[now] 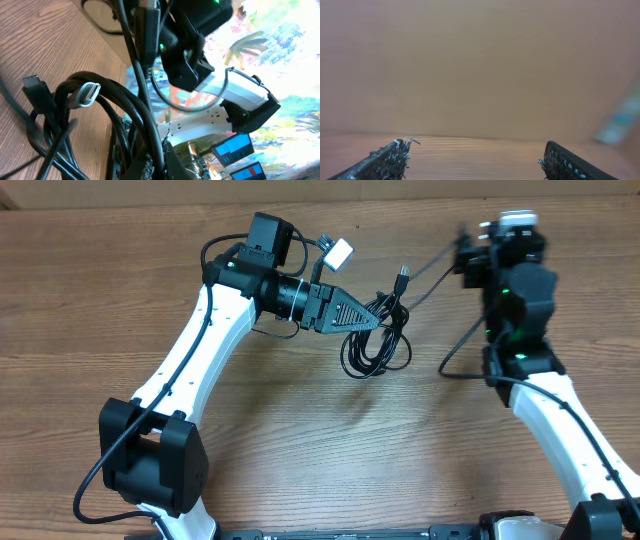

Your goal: Untangle cables

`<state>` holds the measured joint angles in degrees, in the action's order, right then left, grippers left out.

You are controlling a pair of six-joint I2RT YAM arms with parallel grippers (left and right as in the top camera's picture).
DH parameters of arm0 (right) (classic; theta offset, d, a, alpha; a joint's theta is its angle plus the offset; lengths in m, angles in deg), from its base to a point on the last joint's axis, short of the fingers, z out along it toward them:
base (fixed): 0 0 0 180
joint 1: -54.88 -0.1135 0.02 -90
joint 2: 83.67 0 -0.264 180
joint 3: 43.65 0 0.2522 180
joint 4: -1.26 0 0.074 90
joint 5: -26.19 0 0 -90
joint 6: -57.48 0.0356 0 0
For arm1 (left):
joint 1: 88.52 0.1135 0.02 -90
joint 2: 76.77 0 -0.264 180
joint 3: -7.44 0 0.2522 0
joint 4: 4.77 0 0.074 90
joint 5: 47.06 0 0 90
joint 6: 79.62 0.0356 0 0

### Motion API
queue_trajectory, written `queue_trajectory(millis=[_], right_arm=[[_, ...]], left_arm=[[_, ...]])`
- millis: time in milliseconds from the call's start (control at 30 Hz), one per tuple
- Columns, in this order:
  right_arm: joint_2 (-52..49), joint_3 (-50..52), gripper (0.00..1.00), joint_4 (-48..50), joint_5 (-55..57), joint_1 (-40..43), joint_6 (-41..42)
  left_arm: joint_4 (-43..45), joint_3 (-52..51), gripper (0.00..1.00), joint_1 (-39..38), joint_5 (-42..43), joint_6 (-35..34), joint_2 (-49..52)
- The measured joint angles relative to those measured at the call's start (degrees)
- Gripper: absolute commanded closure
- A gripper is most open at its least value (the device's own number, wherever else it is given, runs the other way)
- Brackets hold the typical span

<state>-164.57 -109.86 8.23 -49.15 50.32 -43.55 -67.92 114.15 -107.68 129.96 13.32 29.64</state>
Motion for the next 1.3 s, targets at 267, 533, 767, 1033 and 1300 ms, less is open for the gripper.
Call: queue_trajectory(millis=[267,533,767,1033,1300], right_arm=[[-0.1,0.0,0.0,-3.6,6.2,10.2,9.1],[-0.2,0.0,0.0,-13.1,-14.2,10.0,14.5],[-0.3,0.0,0.0,-20.4,-33.5,9.8,22.3],[-0.3,0.0,0.0,-23.8,-53.5,9.8,24.3],[0.4,0.0,0.01,-35.1,-65.1,9.7,24.5]], left_arm=[[-0.2,0.0,0.96,0.0,-2.9,0.0,0.0],[2.1,0.0,0.96,0.0,-6.4,0.0,0.0],[6.8,0.0,0.96,0.0,-7.4,-3.5,0.0],[10.0,0.0,0.96,0.0,-13.4,-11.8,0.0],[16.0,0.0,0.96,0.0,-18.4,-24.0,0.0]])
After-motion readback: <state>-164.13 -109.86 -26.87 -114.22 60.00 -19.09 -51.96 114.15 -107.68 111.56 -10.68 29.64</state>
